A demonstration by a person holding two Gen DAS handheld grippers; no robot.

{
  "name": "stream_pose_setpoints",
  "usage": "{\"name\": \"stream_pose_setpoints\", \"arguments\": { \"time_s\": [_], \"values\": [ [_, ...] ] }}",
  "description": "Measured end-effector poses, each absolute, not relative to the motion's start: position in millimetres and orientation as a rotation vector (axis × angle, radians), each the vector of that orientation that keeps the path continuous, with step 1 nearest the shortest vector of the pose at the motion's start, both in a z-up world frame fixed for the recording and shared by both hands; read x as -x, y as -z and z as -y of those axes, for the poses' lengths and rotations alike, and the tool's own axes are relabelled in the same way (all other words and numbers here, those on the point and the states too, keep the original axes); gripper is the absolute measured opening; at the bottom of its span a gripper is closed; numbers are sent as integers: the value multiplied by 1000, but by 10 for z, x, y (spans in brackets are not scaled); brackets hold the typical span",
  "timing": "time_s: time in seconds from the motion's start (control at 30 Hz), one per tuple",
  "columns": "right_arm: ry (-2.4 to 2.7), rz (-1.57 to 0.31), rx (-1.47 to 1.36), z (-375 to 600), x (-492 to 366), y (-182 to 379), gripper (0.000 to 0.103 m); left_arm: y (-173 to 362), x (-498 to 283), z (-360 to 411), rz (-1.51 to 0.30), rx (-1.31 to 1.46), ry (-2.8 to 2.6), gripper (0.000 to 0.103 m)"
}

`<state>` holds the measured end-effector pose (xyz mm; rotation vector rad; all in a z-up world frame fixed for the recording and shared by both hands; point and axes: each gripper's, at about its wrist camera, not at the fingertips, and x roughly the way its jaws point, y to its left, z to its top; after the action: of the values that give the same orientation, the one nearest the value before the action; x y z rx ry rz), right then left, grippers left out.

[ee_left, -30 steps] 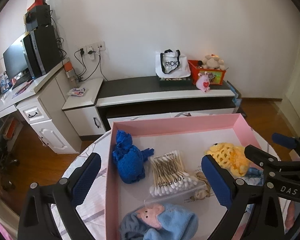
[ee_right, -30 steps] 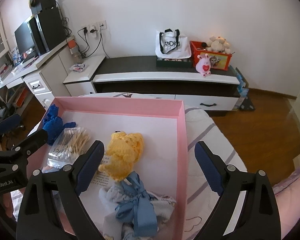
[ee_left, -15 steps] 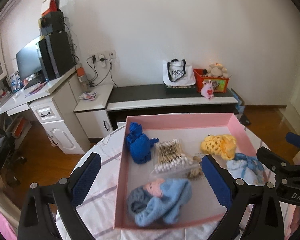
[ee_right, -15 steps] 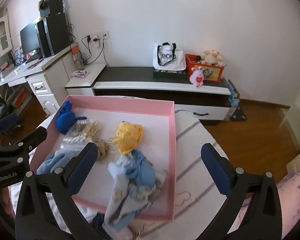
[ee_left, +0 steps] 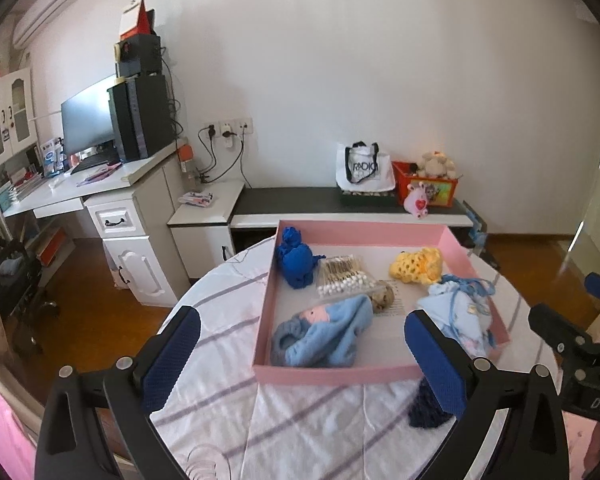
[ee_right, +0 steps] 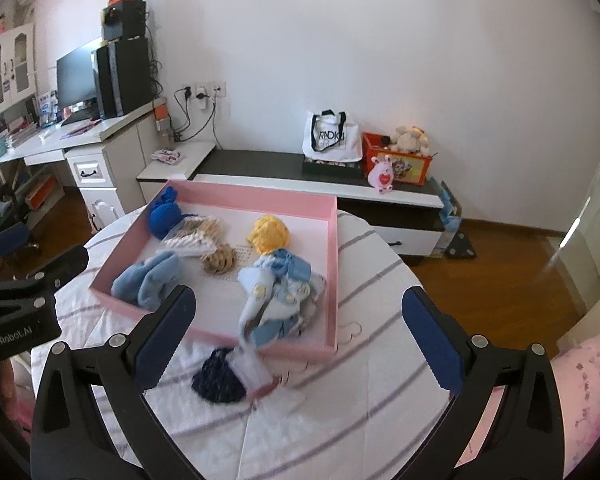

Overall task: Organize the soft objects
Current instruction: 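Withdraw both grippers up and away from the pink box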

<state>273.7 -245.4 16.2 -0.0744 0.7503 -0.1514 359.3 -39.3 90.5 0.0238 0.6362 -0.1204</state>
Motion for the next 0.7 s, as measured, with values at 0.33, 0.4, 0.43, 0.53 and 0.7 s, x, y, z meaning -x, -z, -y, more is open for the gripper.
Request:
{"name": "stream_pose_setpoints", "arguments": {
  "time_s": [0.33, 0.4, 0.43, 0.53, 0.7],
  "values": [
    [185, -650, 105, 2264, -2105, -308, 103, -1019, -2775, 304, -529, 6, 97, 103],
    [189, -629, 102, 2237, -1997, -347, 103, -999, -2645, 302, -519, 7, 105, 103],
    [192, -618, 99, 2243, -1939, -367, 103, -993, -2578, 299, -513, 6, 109, 103],
    [230, -576, 90, 2250, -1702, -399, 103, -979, -2331, 287, -479, 10, 105, 103],
    [260, -505, 74, 2281, -1317, -461, 103, -927, -1930, 292, -429, 9, 94, 103]
  ]
}}
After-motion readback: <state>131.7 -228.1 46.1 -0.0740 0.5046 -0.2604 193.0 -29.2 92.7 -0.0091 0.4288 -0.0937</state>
